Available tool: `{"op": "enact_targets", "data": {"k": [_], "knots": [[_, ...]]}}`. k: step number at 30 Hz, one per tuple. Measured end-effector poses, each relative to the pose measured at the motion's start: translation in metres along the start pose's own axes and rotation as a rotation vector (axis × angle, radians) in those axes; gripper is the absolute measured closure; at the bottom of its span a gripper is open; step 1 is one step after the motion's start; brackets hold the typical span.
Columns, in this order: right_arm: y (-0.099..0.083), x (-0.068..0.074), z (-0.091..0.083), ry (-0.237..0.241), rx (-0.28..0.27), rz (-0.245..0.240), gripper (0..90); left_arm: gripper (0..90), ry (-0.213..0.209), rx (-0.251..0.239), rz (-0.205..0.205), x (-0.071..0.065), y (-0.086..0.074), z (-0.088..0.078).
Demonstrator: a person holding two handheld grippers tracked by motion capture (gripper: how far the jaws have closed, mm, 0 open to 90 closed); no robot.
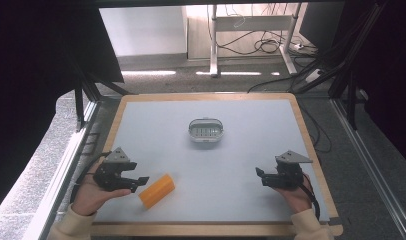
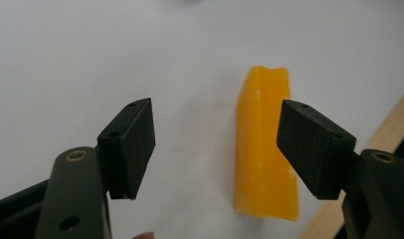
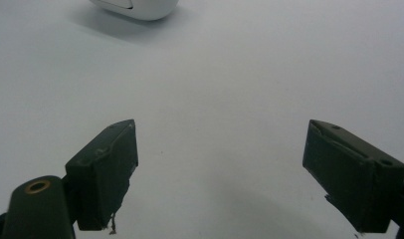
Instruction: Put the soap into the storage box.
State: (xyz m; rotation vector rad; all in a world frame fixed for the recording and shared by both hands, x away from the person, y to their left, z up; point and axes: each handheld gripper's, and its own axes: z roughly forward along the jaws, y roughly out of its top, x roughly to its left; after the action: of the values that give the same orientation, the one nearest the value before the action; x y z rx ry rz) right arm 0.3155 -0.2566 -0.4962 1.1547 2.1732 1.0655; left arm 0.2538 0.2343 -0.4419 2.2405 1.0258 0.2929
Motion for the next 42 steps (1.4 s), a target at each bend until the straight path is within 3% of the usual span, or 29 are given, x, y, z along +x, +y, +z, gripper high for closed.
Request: {"op": "enact_targets", "data": {"k": [6, 17, 20, 26, 37, 42], "knots": [[0.000, 0.000, 0.000, -0.005, 0.004, 0.000, 14.6, 32.3, -0.001, 0.034, 0.052, -0.011, 0.002, 0.004], [-0.001, 0.001, 0.000, -0.012, 0.014, -0.007, 14.9, 31.1, -0.018, 0.081, 0.069, -0.021, 0.005, 0.016], [-0.001, 0.001, 0.001, -0.014, 0.017, -0.007, 14.9, 31.0, -0.034, 0.115, 0.069, -0.024, 0.005, 0.027], [-0.002, 0.002, 0.002, -0.018, 0.024, -0.013, 15.1, 34.1, -0.027, 0.209, 0.088, -0.028, 0.007, 0.047], [-0.003, 0.001, 0.002, -0.028, 0.028, -0.019, 15.1, 37.9, -0.018, 0.280, 0.101, -0.032, 0.010, 0.066], [-0.003, 0.002, 0.002, -0.032, 0.034, -0.015, 15.1, 47.9, -0.003, 0.329, 0.137, -0.039, 0.014, 0.075]]}}
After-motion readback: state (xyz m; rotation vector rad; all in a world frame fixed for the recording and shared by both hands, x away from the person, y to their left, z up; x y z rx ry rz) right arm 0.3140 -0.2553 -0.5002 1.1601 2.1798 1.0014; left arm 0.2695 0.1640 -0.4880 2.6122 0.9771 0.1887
